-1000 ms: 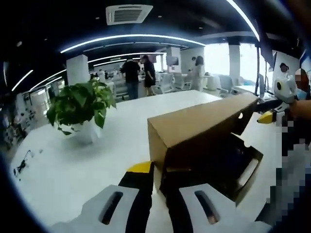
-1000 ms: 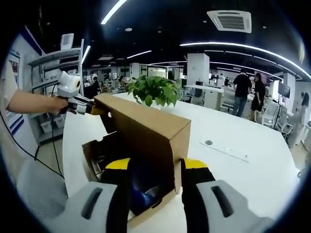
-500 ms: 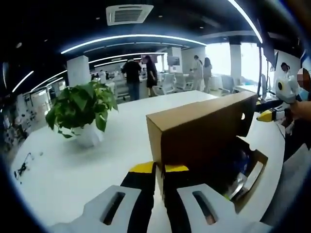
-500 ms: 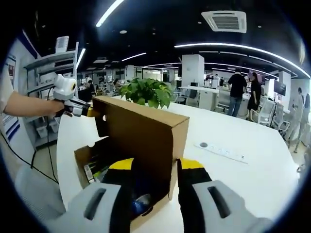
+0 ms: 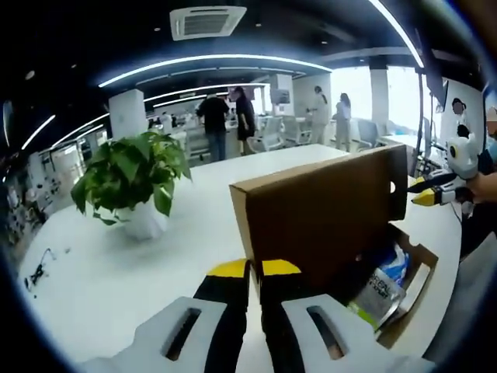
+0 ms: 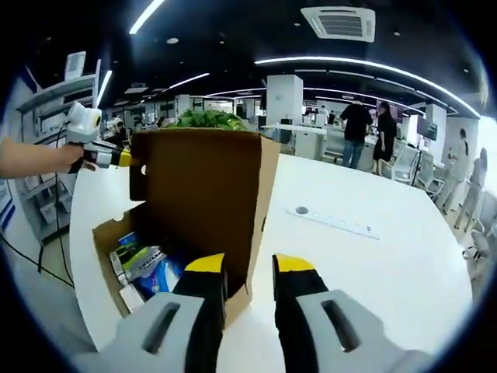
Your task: Operate the shoe box by opening the lid, removing the specified soft item, and placing it in the target area until the item is outside and the box remains undamaged.
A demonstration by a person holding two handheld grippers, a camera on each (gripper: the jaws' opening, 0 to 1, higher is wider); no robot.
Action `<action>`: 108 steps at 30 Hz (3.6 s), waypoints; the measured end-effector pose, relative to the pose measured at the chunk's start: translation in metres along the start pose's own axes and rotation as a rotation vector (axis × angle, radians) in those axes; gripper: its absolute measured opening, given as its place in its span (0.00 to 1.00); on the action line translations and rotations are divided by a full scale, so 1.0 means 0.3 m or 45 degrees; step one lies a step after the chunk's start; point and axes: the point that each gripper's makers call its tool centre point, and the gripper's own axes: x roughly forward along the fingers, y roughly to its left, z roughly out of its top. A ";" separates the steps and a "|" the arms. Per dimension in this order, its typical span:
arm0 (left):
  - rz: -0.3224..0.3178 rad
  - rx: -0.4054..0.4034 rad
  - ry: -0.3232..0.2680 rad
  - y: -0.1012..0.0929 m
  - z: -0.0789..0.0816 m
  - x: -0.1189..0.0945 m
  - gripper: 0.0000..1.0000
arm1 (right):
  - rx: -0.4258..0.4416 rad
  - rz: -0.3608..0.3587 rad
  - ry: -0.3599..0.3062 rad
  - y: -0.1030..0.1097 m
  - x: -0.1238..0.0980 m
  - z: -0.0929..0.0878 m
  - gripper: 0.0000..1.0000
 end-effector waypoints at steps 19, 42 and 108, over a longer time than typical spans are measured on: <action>-0.025 -0.018 0.023 0.024 0.009 0.067 0.01 | -0.064 -0.004 0.117 0.012 0.113 -0.087 0.04; -0.036 -0.061 0.133 0.014 -0.117 0.127 0.05 | -0.107 -0.016 0.143 -0.015 0.141 -0.078 0.00; -0.005 -0.152 0.222 0.014 -0.230 0.174 0.04 | 0.038 -0.032 0.196 -0.056 0.218 -0.097 0.05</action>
